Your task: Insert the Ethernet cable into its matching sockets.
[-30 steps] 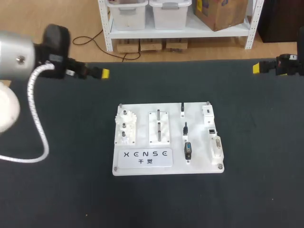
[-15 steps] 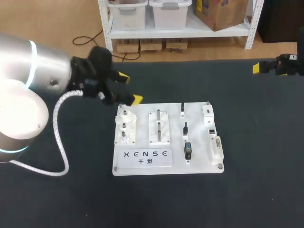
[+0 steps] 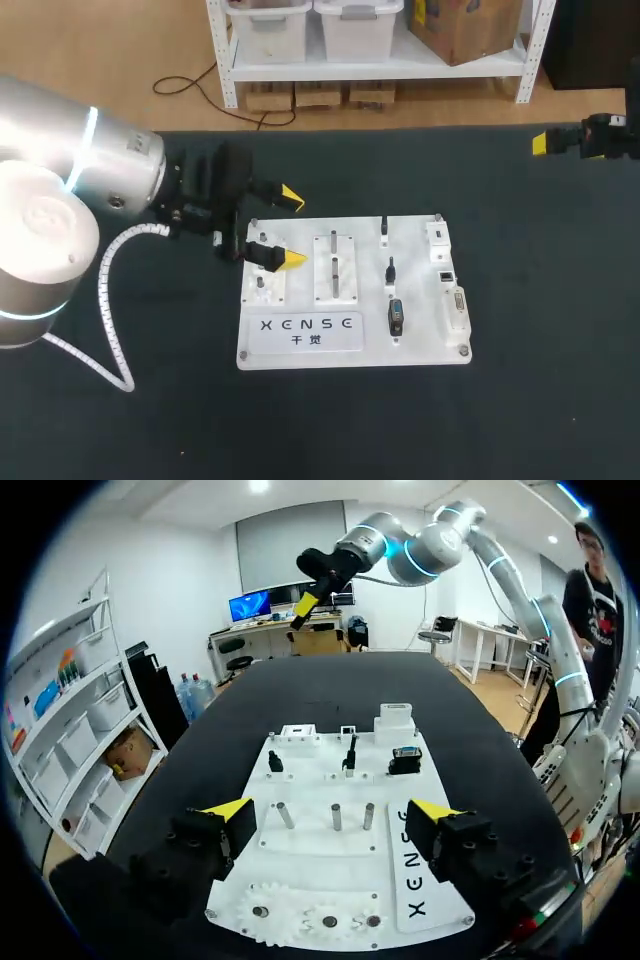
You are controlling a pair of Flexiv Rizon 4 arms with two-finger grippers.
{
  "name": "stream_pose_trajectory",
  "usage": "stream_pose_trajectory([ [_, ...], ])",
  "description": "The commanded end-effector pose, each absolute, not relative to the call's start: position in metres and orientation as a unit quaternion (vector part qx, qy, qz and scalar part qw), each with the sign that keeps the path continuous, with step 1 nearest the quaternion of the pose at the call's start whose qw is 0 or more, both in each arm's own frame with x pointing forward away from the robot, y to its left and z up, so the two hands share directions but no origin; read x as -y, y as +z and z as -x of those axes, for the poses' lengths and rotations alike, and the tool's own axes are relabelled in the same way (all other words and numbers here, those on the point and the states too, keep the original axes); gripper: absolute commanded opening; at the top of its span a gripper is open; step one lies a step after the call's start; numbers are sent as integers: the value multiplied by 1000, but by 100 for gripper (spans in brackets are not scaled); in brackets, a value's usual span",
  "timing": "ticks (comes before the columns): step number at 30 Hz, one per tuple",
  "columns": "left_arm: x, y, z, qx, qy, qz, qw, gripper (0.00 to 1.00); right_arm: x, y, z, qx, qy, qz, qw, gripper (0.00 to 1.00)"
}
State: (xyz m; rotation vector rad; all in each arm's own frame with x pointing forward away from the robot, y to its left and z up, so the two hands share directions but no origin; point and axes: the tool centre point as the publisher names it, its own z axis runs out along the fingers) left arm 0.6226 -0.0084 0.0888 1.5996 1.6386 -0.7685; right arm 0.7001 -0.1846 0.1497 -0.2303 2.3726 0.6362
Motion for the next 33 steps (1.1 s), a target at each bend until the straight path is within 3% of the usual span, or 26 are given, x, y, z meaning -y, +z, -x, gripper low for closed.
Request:
stream_pose_trajectory([
  [1, 7, 83, -617, -637, -296, -611, 364, 100, 185, 150, -700, -907, 244, 89, 330, 100],
  [27, 3, 77, -608, -681, -279, -595, 324, 100, 185, 150, -700, -907, 244, 89, 330, 100],
  [33, 3, 77, -608, -681, -279, -595, 324, 100, 134, 153, -688, -918, 243, 107, 293, 100],
])
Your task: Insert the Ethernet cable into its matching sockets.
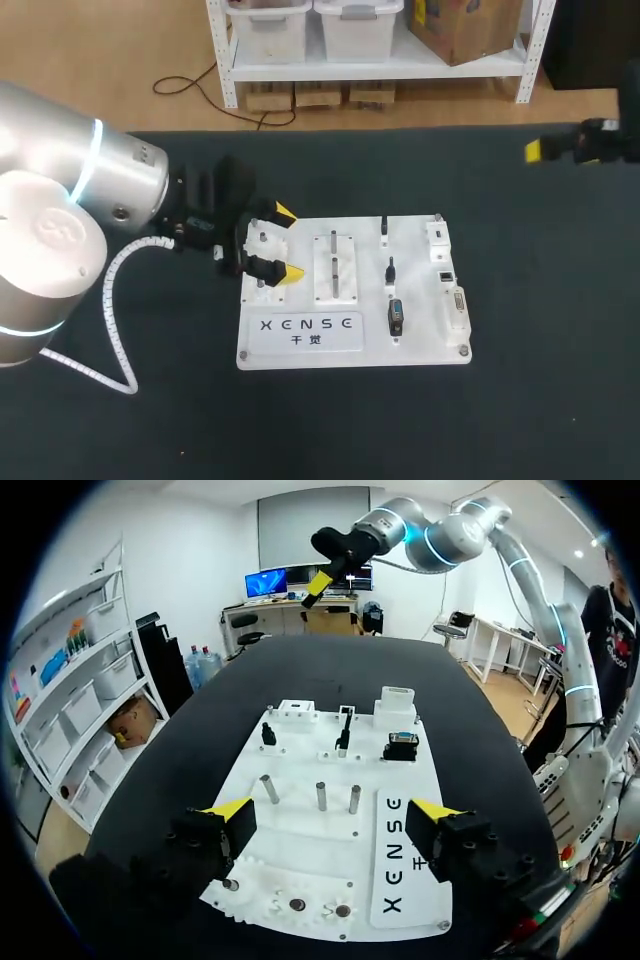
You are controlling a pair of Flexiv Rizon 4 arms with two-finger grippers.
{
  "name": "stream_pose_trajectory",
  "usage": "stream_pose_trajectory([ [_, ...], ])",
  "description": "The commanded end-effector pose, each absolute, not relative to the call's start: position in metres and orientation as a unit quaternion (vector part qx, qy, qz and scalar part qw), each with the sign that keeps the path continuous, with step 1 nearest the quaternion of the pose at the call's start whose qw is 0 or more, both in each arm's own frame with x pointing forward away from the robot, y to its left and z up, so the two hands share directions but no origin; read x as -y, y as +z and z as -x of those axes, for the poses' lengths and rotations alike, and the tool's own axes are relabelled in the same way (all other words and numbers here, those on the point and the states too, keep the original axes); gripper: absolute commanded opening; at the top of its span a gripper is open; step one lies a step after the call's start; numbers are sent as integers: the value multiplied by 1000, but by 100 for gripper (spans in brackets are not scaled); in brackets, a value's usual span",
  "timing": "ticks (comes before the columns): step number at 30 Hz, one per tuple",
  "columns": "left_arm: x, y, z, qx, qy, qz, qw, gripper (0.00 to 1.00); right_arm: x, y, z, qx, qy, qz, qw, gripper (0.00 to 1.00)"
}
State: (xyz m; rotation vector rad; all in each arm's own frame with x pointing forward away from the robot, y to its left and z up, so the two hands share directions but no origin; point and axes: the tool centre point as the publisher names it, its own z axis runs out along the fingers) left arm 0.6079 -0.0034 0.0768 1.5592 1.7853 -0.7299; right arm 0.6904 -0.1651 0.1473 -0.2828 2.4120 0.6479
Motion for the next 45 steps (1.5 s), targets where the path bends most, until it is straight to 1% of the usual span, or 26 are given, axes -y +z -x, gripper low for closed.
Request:
stream_pose_trajectory([
  [1, 3, 77, -608, -681, -279, -595, 324, 100, 126, 153, -686, -920, 242, 106, 290, 100],
  [9, 3, 77, -608, -681, -279, -595, 324, 100, 38, 137, -648, -943, 227, 98, 222, 100],
  [15, 3, 77, -608, -681, -279, -595, 324, 100, 1, 110, -618, -963, 201, 90, 153, 100],
  [22, 3, 77, -608, -681, -279, -595, 324, 100, -17, 82, -607, -977, 167, 84, 107, 100],
  [32, 3, 77, -608, -681, -279, -595, 324, 100, -34, 49, -601, -987, 112, 90, 70, 100],
  [38, 3, 77, -608, -681, -279, -595, 324, 100, -33, 34, -603, -992, 73, 80, 64, 100],
  [45, 3, 77, -608, -681, -279, -595, 324, 100, -32, 29, -608, -994, 34, 69, 79, 100],
])
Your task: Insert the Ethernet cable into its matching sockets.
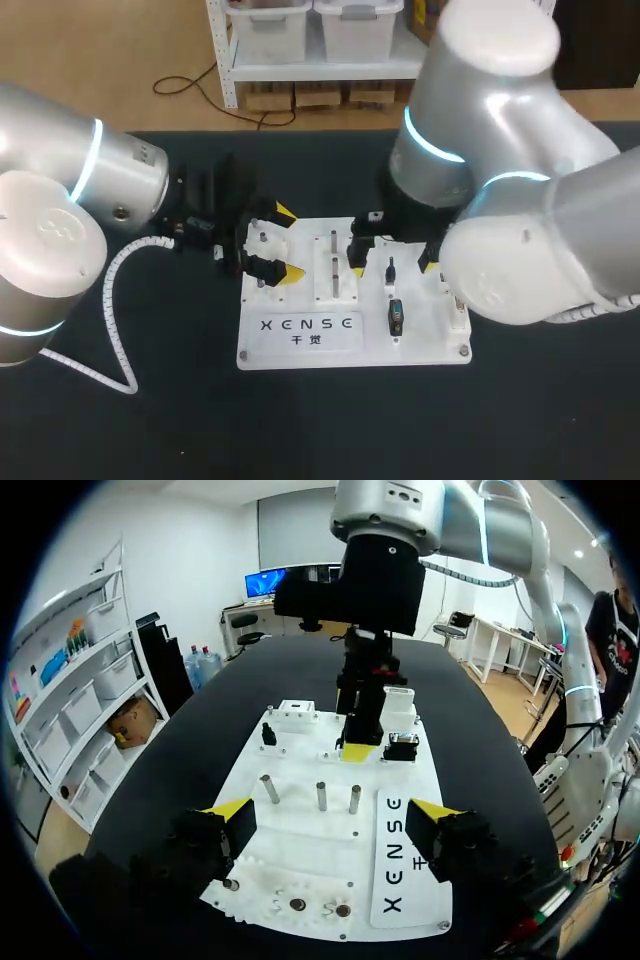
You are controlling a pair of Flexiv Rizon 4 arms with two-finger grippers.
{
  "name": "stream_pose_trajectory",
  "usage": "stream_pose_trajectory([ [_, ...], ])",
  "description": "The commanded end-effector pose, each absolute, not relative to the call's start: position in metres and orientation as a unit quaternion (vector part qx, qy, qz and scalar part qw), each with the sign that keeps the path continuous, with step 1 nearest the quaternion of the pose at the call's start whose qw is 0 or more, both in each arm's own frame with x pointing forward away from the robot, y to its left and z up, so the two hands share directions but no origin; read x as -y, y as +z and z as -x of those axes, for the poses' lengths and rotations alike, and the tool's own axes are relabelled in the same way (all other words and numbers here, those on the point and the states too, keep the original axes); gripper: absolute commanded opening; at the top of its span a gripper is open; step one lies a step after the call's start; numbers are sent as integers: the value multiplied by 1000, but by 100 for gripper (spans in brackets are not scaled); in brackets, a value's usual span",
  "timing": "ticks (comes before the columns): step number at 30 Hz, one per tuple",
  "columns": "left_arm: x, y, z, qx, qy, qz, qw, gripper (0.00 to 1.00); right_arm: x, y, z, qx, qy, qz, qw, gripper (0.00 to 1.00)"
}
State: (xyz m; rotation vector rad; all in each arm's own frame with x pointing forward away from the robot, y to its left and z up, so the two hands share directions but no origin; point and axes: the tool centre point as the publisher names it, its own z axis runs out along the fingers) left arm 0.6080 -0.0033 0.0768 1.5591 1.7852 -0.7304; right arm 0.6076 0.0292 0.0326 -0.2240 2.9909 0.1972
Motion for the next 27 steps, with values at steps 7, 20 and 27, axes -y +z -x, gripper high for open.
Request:
stream_pose_trajectory([
  [7, 3, 77, -608, -681, -279, -595, 324, 100, -28, 22, -609, -996, 20, 48, 79, 100],
  [20, 3, 77, -608, -681, -279, -595, 324, 100, -26, 16, -617, -996, 14, 47, 78, 36],
  [27, 3, 77, -608, -681, -279, -595, 324, 100, -26, 16, -618, -996, 19, 51, 76, 0],
])
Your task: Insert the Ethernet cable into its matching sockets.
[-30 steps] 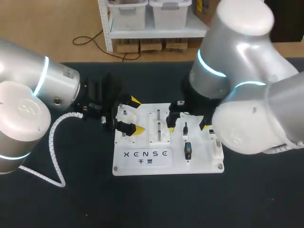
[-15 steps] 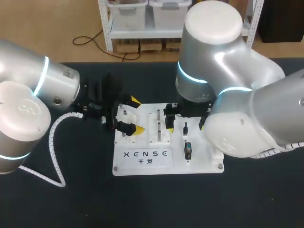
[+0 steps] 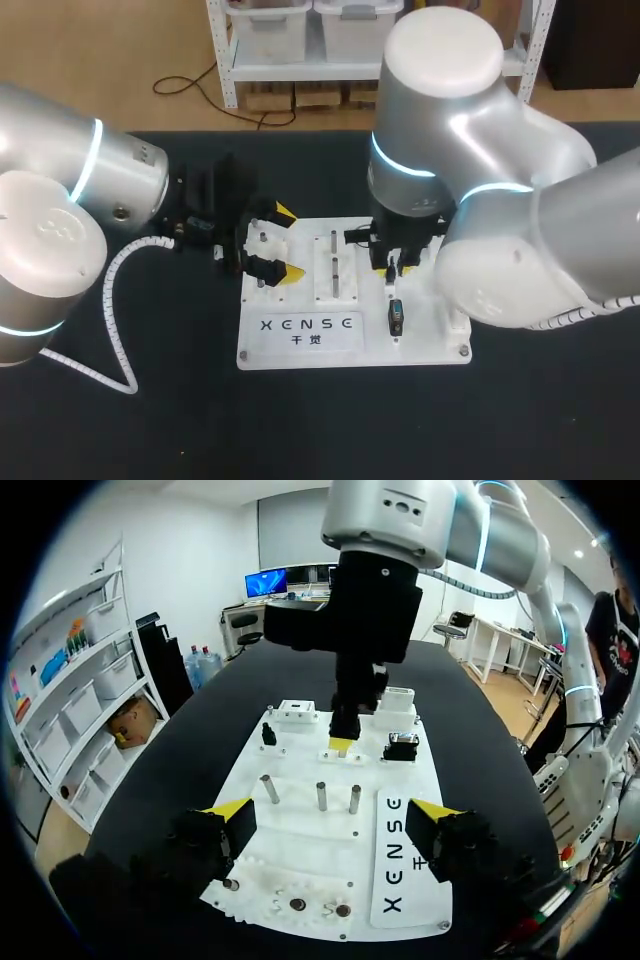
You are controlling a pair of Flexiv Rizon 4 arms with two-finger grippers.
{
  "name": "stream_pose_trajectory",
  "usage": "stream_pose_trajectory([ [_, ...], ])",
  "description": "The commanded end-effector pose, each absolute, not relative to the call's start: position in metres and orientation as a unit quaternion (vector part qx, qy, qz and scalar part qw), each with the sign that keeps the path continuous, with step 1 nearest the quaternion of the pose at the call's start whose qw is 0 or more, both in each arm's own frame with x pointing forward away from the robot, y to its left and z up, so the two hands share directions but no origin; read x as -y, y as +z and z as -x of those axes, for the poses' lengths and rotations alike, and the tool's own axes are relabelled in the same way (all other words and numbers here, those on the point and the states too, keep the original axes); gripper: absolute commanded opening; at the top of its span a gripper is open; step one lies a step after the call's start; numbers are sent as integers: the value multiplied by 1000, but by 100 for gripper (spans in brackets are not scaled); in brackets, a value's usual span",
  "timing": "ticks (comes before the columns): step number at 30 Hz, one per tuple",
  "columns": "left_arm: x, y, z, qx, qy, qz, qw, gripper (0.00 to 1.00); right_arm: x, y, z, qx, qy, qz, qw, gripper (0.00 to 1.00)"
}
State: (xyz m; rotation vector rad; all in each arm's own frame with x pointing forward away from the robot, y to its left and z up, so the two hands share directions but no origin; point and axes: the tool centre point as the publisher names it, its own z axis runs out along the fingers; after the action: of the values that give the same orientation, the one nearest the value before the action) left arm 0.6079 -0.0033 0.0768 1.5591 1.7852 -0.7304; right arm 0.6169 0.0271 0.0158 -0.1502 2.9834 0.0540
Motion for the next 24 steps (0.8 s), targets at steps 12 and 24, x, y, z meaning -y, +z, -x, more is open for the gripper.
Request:
stream_pose_trajectory([
  [12, 3, 77, -608, -681, -279, -595, 324, 100, -20, 36, -618, -995, 36, 56, 72, 0],
  [24, 3, 77, -608, -681, -279, -595, 324, 100, 13, 49, -615, -997, 28, 33, 68, 0],
])
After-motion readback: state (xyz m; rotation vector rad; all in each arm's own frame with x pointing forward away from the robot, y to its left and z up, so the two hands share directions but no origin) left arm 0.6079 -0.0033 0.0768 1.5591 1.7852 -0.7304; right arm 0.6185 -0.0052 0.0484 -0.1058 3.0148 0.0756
